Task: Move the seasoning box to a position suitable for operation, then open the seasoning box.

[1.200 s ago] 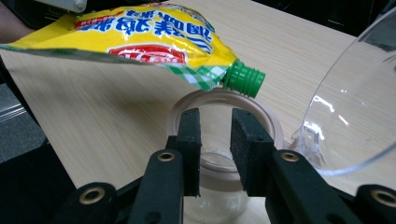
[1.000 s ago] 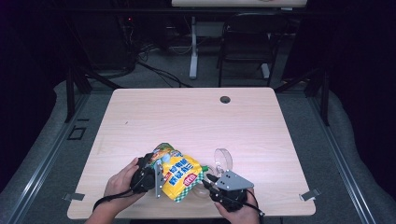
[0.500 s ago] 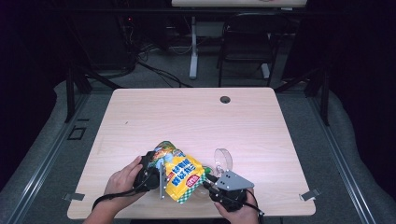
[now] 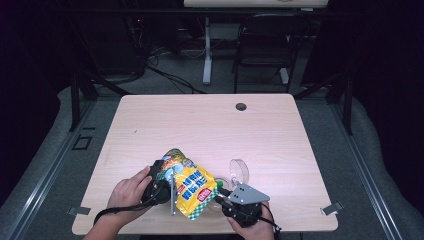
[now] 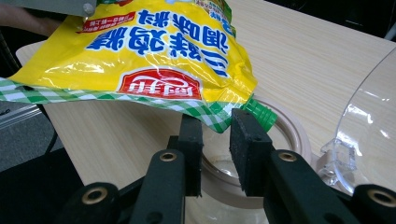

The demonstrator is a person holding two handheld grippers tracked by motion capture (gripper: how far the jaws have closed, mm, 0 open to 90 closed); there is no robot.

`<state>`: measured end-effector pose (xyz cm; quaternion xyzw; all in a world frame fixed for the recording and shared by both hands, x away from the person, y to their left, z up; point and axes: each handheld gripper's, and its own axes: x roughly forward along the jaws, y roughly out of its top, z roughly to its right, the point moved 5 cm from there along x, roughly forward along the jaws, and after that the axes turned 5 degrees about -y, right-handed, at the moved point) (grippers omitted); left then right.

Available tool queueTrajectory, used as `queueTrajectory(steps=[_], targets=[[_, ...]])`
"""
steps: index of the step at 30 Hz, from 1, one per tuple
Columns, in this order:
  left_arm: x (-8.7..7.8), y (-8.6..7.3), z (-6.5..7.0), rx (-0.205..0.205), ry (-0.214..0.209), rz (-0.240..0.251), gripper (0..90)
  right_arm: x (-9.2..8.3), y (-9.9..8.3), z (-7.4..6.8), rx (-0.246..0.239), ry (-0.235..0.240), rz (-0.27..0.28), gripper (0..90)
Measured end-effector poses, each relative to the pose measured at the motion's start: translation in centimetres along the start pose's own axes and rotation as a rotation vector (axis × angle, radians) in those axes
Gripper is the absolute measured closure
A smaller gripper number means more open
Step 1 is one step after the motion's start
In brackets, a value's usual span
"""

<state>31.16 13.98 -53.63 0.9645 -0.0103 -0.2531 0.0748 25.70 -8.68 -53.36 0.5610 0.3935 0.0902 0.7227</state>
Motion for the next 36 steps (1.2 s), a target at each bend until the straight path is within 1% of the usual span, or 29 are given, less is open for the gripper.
queueTrajectory(steps=[5, 6, 11, 15, 16, 17, 18, 19, 20, 27, 32, 33, 34, 36], targets=[[-0.2, -0.1, 0.0, 0.013, 0.015, -0.011, 57.1, 0.1, -0.1, 0.0, 0.002, 0.008, -0.008, 74.4], [-0.3, -0.1, -0.1, 0.014, 0.025, -0.013, 57.1, 0.1, -0.1, 0.0, 0.006, 0.012, -0.008, 74.3], [-0.5, -0.1, -0.3, 0.035, 0.042, -0.022, 57.1, 0.2, -0.1, -0.1, 0.020, 0.019, -0.009, 74.2], [-0.6, -0.1, -0.3, 0.044, 0.042, -0.032, 57.1, 0.2, -0.1, -0.1, 0.021, 0.021, -0.008, 74.1], [-0.6, -0.1, -0.3, 0.053, 0.052, -0.029, 57.1, 0.3, -0.2, -0.1, 0.021, 0.024, -0.010, 74.2], [-0.6, -0.1, -0.3, 0.053, 0.052, -0.029, 57.1, 0.3, -0.2, -0.1, 0.020, 0.025, -0.013, 74.2], [-0.8, -0.1, -0.3, 0.066, 0.056, -0.040, 57.1, 0.3, -0.2, -0.1, 0.022, 0.026, -0.013, 74.2], [-0.8, -0.1, -0.3, 0.066, 0.056, -0.040, 57.1, 0.3, -0.2, -0.1, 0.022, 0.026, -0.013, 74.2], [-0.8, 0.0, -0.3, 0.077, 0.069, -0.041, 57.1, 0.4, -0.3, -0.2, 0.023, 0.027, -0.014, 74.1], [-0.9, 0.1, -0.4, 0.082, 0.079, -0.040, 57.2, 0.4, -0.3, -0.1, 0.027, 0.027, -0.014, 73.9], [-0.9, 0.2, -0.5, 0.091, 0.079, -0.043, 57.2, 0.4, -0.3, 0.0, 0.031, 0.030, -0.017, 73.8], [-1.0, 0.2, -0.5, 0.095, 0.075, -0.050, 57.2, 0.4, -0.3, -0.1, 0.032, 0.031, -0.016, 73.8], [-1.0, 0.2, -0.6, 0.099, 0.083, -0.046, 57.2, 0.5, -0.3, -0.1, 0.033, 0.032, -0.013, 73.7], [-1.1, 0.2, -0.7, 0.104, 0.082, -0.049, 57.2, 0.5, -0.4, -0.1, 0.034, 0.033, -0.011, 73.7]])
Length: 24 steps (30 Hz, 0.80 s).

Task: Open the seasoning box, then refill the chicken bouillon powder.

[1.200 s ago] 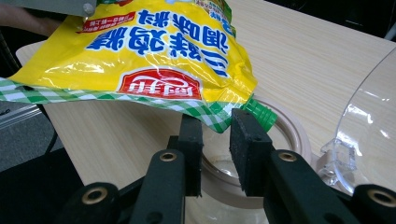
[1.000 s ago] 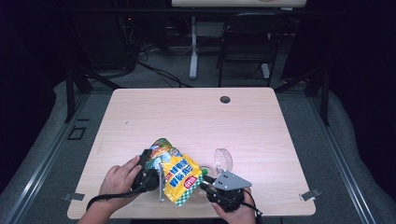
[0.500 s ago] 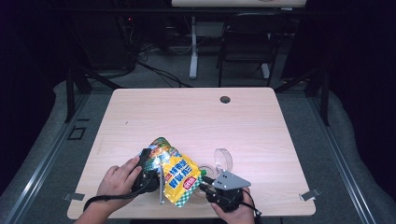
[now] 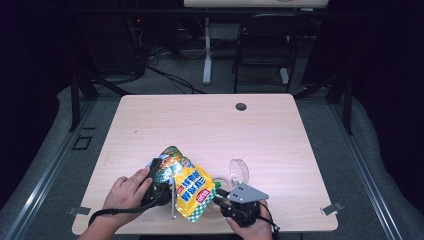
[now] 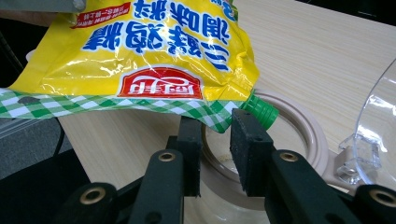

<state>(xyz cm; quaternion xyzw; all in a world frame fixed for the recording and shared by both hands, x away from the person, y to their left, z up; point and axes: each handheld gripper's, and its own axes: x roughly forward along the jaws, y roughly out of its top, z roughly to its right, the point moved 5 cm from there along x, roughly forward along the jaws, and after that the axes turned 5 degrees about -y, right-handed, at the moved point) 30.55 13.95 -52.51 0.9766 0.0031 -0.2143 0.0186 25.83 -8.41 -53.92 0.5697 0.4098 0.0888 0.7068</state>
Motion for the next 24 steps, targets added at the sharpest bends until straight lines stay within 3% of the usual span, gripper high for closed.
queueTrajectory(steps=[24], targets=[[0.02, 0.31, -0.30, 0.022, -0.006, -0.001, 57.3, 0.02, -0.12, 0.28, 0.012, 0.003, -0.003, 73.3]])
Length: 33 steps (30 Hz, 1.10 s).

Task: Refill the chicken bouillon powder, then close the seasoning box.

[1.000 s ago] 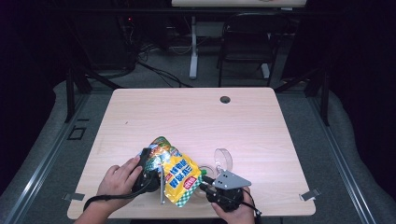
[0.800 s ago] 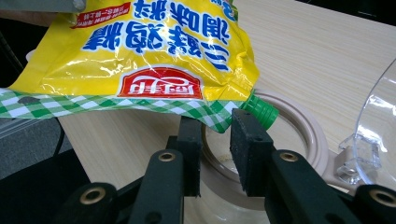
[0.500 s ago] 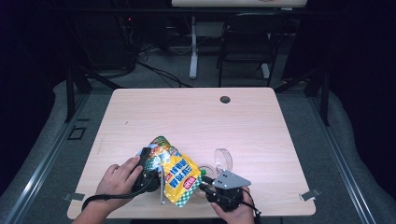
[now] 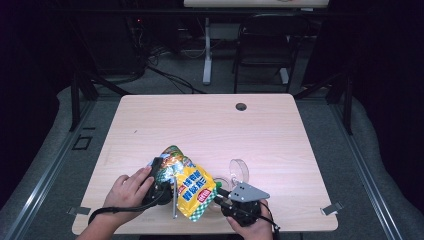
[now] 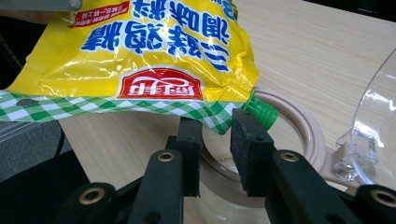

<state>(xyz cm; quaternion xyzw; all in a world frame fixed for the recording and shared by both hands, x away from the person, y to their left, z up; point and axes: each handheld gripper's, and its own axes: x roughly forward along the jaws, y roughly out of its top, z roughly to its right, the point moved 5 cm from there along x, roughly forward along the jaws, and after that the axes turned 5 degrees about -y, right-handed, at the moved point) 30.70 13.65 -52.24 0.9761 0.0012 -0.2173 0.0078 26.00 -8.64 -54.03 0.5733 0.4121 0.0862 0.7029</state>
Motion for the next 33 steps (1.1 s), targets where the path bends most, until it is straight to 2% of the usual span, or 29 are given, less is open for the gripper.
queueTrajectory(steps=[20, 29, 33], targets=[[-0.19, 0.06, -0.28, 0.024, 0.016, -0.007, 57.3, 0.06, -0.07, 0.01, 0.009, 0.004, -0.002, 73.2], [-0.32, 0.05, -0.32, 0.027, 0.009, -0.013, 57.3, 0.14, -0.10, 0.05, 0.020, 0.012, 0.002, 73.3], [-0.49, 0.04, -0.53, 0.042, 0.012, -0.020, 57.3, 0.18, -0.07, -0.07, 0.020, 0.013, 0.002, 73.7]])
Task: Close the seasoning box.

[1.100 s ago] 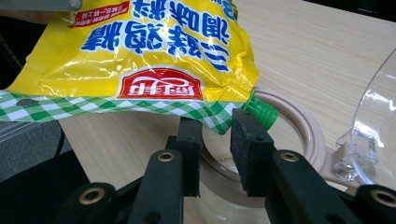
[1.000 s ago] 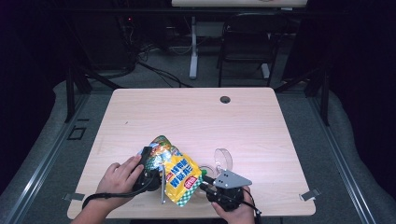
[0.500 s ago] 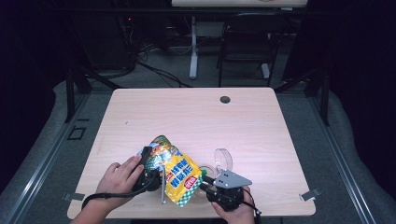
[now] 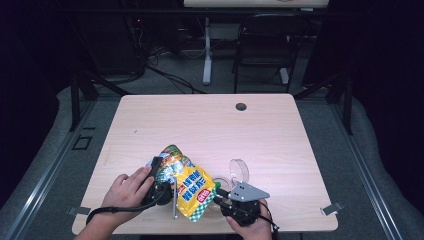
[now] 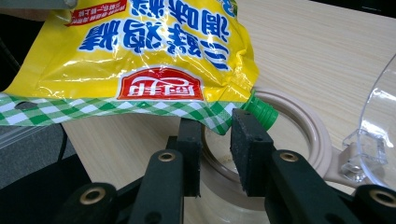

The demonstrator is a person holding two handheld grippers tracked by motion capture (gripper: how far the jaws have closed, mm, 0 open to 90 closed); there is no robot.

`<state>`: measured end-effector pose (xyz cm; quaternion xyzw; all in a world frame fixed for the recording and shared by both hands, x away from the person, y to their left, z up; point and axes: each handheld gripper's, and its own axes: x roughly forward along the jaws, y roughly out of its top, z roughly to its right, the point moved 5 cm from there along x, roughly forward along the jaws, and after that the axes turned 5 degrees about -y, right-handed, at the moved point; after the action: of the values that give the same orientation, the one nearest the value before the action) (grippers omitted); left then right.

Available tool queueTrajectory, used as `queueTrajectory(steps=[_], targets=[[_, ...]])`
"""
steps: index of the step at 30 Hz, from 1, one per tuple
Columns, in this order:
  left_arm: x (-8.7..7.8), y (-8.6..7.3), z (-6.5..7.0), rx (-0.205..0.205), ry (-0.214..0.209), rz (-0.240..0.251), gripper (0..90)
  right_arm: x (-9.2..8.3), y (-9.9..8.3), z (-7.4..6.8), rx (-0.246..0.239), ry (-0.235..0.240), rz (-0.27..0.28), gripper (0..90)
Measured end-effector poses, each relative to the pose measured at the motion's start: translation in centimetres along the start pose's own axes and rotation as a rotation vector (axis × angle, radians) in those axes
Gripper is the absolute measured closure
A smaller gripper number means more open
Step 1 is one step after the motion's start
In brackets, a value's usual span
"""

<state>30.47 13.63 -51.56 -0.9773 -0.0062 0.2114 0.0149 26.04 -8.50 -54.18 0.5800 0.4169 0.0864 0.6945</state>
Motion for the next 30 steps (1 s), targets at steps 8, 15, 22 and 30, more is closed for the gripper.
queueTrajectory(steps=[8, 15, 22, 30], targets=[[-0.23, -0.20, -0.26, 0.015, -0.010, -0.012, 57.3, 0.14, 0.09, -0.22, -0.006, 0.009, -0.001, 74.5], [-0.42, -0.16, -0.51, 0.016, -0.026, -0.011, 57.3, -0.05, 0.15, -0.25, -0.021, 0.002, 0.010, 80.3], [-0.47, 0.01, -0.66, 0.027, -0.026, -0.013, 57.4, -0.19, 0.13, -0.37, -0.060, -0.015, 0.002, 82.3], [-0.62, 0.09, -0.90, 0.035, -0.021, -0.019, 57.5, -0.27, 0.15, -0.49, -0.072, -0.027, 0.003, 86.8]])
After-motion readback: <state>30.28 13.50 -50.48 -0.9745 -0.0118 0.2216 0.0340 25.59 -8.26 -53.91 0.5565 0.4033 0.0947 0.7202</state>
